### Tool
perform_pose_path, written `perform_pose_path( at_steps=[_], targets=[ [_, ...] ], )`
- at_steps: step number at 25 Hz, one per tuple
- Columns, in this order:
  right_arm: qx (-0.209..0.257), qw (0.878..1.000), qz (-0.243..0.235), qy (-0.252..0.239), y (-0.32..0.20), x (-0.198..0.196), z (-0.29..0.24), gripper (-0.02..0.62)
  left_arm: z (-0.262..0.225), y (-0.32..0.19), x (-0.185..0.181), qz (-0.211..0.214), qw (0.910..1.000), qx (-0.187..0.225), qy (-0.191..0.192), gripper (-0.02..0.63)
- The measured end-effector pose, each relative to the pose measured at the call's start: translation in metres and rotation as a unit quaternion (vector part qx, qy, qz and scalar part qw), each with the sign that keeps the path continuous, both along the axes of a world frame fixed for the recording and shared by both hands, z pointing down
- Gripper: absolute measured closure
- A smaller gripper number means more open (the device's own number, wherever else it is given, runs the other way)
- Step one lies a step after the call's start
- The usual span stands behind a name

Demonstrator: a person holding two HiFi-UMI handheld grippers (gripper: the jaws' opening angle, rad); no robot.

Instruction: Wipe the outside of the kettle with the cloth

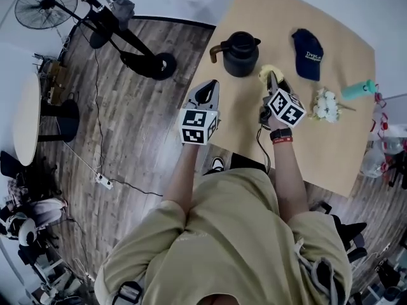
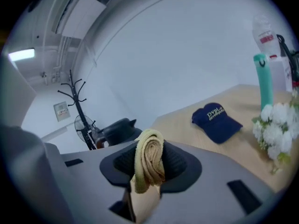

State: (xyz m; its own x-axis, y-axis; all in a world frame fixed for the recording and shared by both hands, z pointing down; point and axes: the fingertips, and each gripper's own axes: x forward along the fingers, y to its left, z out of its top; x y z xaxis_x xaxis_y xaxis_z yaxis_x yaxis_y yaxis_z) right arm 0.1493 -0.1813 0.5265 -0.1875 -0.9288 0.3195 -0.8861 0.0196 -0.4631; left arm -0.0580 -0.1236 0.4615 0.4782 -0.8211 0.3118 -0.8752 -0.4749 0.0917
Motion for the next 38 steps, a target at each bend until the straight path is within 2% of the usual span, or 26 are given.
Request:
perform_pose_path(
  at_steps=[4,8,16,33,38],
  targets=[
    [0.060,0.995,-0.012,0.072,0.038,-0.018,-0.061,0.463,-0.028,0.017,-0.008,-0.004,0.9997,0.023,0.000,0.583],
    [0.110,0.984,-0.029,0.134,0.076,-0.036,-0.110,0.463,-0.049,0.038,-0.018,-0.010,0.9989,0.045,0.010,0.584],
    [0.167,0.959,-0.045,0.223,0.125,-0.063,-0.156,0.465,-0.079,0.067,-0.026,-0.014,0.9961,0.084,0.020,0.583],
    [0.170,0.964,-0.050,0.197,0.146,-0.090,-0.167,0.466,-0.102,0.084,-0.039,-0.006,0.9938,0.108,0.025,0.584],
    [0.152,0.966,-0.065,0.198,0.149,-0.104,-0.161,0.466,-0.104,0.084,-0.049,-0.006,0.9934,0.111,0.027,0.583]
  ],
)
